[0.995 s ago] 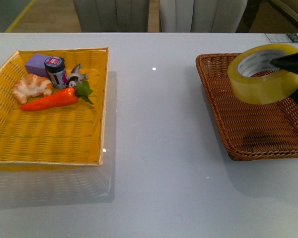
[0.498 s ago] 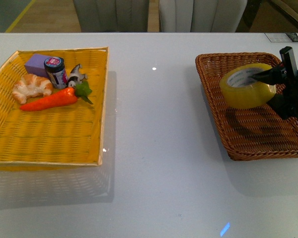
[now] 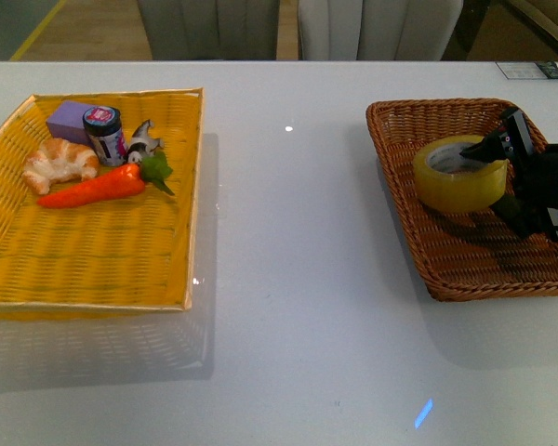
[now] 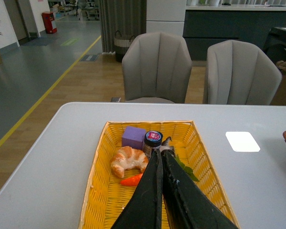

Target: Move tape to another basket

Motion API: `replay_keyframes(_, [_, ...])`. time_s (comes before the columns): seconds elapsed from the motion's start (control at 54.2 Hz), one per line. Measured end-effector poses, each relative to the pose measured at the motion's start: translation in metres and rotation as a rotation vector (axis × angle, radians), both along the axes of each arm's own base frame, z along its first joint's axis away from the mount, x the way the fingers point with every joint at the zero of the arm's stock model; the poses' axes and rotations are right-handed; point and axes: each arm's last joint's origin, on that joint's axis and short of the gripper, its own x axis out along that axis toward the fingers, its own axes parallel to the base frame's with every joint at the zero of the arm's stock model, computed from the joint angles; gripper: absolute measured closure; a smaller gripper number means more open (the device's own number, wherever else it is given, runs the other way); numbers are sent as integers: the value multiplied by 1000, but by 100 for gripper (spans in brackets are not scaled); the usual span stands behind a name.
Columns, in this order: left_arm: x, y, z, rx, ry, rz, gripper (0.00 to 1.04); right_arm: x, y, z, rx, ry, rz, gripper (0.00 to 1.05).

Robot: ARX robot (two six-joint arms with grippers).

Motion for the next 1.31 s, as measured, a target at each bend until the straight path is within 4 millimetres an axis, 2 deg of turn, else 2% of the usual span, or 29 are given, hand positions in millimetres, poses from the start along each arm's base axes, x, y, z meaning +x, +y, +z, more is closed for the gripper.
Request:
replay_keyframes(0.037, [-2,0,-4,0,-12,-1,103,-4,-1,-2,0,12,-5,21])
replay_keyframes(0.129, [-4,0,-6,1,-10,-1,103,-12,-5,-1,-9,28,-17,8])
replay_keyframes(0.203, [-6,0,-5,1,-13,-1,103,-17,-9,5,-14,26,-27,9])
replay_keyframes(0.35, [-11,0,-5,1,-16,-1,103,-35,-20,54,-25,-88,-46,9])
replay_keyframes(0.442, [-14,0,-5,0,-18,-1,103,-51,-22,78,-32,-153,-56,9])
replay_keyframes(0.516, [-15,0,-5,1,-18,-1,103,-69,-21,95,-47,-193,-65,9])
replay_keyframes(0.627, [-18,0,-5,1,-18,-1,103,-117,-15,131,-92,-279,-69,9])
replay_keyframes(0.756, [-20,0,-5,0,-17,-1,103,-162,-4,150,-523,-562,-105,29])
replay_keyframes(0.848, [-24,0,-7,1,2,-1,103,-185,4,152,-785,-618,-37,45])
replay_keyframes(0.866, [-25,0,-8,1,10,-1,103,-187,4,152,-794,-619,-35,47])
replay_keyframes(0.922, [-31,0,-9,1,-1,-1,103,-203,10,148,-902,-608,7,62])
replay_keyframes(1.088, [-32,0,-9,1,0,0,103,-234,18,149,-968,-610,27,103])
replay_keyframes(1.161, [-32,0,-9,1,0,0,103,-245,28,148,-979,-603,27,103])
replay_keyframes(1.309, [-32,0,-9,1,0,0,103,-258,30,149,-978,-609,36,103])
